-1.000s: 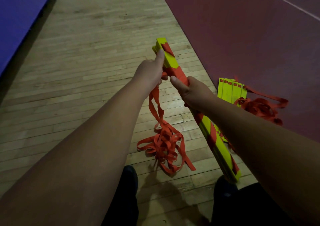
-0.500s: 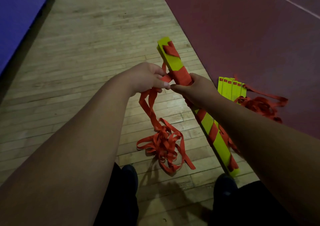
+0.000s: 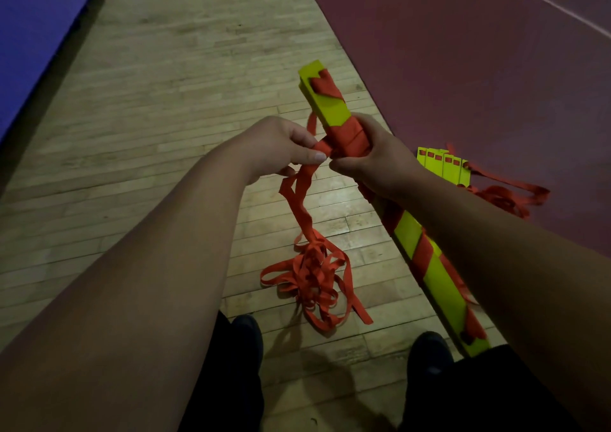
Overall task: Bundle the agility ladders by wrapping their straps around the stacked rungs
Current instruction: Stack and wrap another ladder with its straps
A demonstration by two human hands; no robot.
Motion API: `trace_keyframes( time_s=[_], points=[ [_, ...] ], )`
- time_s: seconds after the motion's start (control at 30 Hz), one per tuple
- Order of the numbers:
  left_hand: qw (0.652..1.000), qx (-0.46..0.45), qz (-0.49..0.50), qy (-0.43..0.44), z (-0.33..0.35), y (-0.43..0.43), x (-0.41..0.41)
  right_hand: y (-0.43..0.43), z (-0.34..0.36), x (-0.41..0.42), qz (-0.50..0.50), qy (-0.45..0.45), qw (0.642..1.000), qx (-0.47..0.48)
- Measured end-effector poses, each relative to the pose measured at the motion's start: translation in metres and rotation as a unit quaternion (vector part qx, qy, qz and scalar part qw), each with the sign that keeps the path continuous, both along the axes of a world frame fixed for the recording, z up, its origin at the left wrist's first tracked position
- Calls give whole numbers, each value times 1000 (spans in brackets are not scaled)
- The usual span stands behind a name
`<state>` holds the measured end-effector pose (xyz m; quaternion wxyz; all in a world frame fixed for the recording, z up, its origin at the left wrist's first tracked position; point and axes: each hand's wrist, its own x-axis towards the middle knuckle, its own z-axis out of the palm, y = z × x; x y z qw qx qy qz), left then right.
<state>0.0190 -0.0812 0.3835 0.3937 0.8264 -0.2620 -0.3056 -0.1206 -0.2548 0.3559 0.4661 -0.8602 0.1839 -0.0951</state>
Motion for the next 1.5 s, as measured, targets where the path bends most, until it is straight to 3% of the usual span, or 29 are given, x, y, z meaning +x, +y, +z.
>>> trace_keyframes(
  time_s=[0.37,0.6,0.77,1.17,1.3,1.5],
  points=[
    [999,10,-27,36,-7,-5,-6,-9,11,-4,9,-4,993,115],
    [989,94,-75,-85,-5,-5,-4,-9,13,-6,25,17,994,103],
    [996,54,-67,-22,3,-2,-7,-15,12,-6,8,12,995,102],
    [998,24,-61,-11,8,1,-3,-19,-2,-4,-6,12,998,66],
    [1000,13,-16,-9,6,-1,1,-17,-3,-3,-22,24,997,71],
    [997,-47,10,53,12,0,3,-18,-6,-1,-22,29,997,63]
  ],
)
